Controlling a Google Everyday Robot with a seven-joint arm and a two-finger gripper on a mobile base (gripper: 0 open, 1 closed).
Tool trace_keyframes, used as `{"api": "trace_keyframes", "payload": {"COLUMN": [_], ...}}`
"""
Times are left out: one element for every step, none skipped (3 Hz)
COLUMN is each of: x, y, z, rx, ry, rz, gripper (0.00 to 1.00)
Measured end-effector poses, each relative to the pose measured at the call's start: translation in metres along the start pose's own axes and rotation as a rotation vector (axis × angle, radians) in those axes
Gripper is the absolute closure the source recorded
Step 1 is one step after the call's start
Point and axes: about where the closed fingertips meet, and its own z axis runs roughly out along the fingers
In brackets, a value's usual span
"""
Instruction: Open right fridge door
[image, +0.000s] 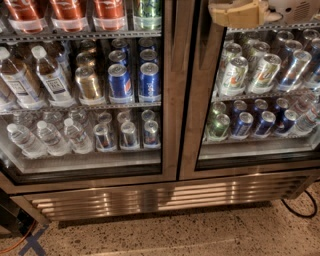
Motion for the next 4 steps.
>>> {"api": "trace_keyframes", "payload": {"x": [-0.0027, -0.0016, -0.0017, -0.0008], "y": [-0.0017, -0.0024, -0.0007, -0.0021], "z": [-0.0008, -0.0006, 0.0004, 0.0000], "rx": [0.011, 0.011, 0.018, 0.018], "ry": [-0.001, -0.001, 0.005, 0.005], "rz": [0.009, 0.009, 0.018, 0.018], "gripper": [1.00, 1.00, 1.00, 1.00]}}
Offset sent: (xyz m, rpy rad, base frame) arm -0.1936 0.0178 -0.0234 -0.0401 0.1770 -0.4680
